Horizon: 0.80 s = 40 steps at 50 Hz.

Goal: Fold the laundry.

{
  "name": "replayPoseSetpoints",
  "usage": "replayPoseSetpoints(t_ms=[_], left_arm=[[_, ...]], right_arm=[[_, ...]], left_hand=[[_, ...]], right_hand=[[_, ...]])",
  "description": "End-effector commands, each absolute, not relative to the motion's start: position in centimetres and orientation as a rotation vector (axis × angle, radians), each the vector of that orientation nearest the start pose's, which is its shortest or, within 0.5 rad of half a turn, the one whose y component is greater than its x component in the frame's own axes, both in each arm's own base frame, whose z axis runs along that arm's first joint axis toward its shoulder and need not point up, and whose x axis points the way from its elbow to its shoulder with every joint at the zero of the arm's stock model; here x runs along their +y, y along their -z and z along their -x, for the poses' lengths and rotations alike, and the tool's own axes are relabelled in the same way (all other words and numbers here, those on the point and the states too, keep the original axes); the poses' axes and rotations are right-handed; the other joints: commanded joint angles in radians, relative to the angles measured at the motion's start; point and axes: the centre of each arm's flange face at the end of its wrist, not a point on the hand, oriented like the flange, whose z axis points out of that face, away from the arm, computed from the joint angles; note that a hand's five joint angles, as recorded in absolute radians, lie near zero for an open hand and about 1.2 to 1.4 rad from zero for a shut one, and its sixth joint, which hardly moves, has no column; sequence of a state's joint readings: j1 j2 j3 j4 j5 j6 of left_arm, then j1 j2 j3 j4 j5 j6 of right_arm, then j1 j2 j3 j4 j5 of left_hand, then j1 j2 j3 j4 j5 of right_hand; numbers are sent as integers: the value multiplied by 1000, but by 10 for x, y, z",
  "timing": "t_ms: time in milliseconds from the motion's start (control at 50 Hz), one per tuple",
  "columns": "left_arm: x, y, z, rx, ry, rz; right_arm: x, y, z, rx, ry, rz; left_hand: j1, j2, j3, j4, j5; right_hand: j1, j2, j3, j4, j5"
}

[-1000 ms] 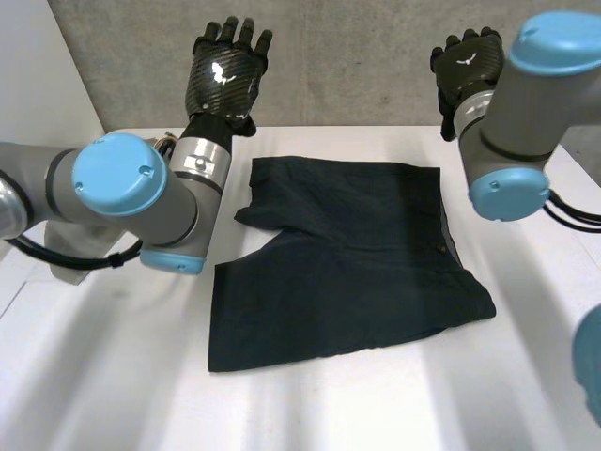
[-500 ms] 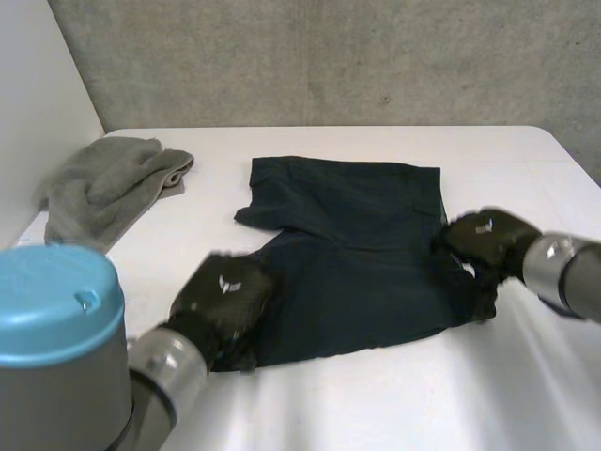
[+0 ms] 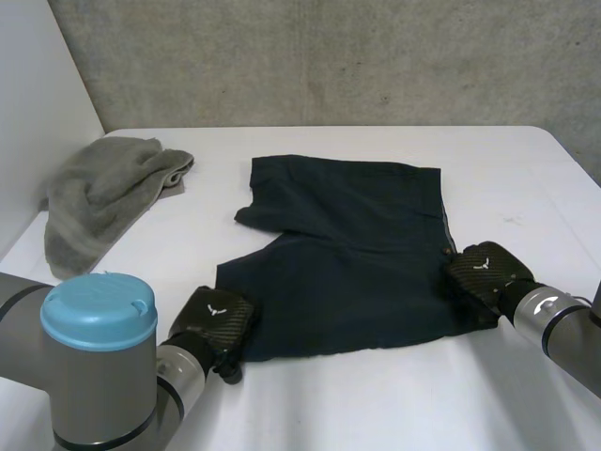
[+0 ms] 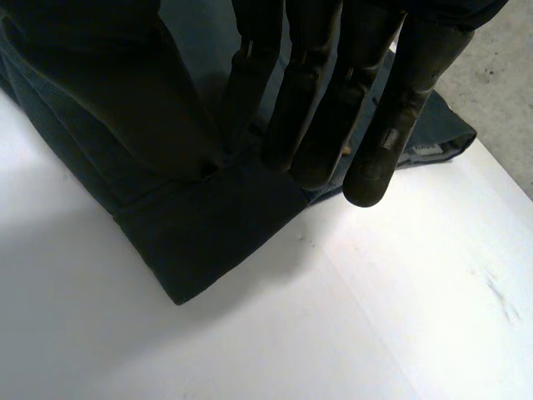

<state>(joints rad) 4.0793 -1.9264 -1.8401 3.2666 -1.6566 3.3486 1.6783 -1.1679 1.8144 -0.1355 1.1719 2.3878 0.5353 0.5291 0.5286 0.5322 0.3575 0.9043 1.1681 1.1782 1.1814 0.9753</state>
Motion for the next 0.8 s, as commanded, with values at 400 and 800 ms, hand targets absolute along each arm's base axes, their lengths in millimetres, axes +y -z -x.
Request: replayPoseSetpoints(t_ms=[400, 800], left_arm=[[-181, -183, 288, 2285, 1924, -1200], [-168, -232, 282, 2296, 1901, -1252]], right_arm=[[-254, -160, -194, 2348, 1464, 1430], [-242, -189, -184, 2441, 1346, 1107]], left_hand=[[861, 867, 868, 864, 864], [861, 867, 868, 864, 864]], right_hand=[[492, 228, 218, 215, 246], [-730, -994, -1004, -1007, -975]])
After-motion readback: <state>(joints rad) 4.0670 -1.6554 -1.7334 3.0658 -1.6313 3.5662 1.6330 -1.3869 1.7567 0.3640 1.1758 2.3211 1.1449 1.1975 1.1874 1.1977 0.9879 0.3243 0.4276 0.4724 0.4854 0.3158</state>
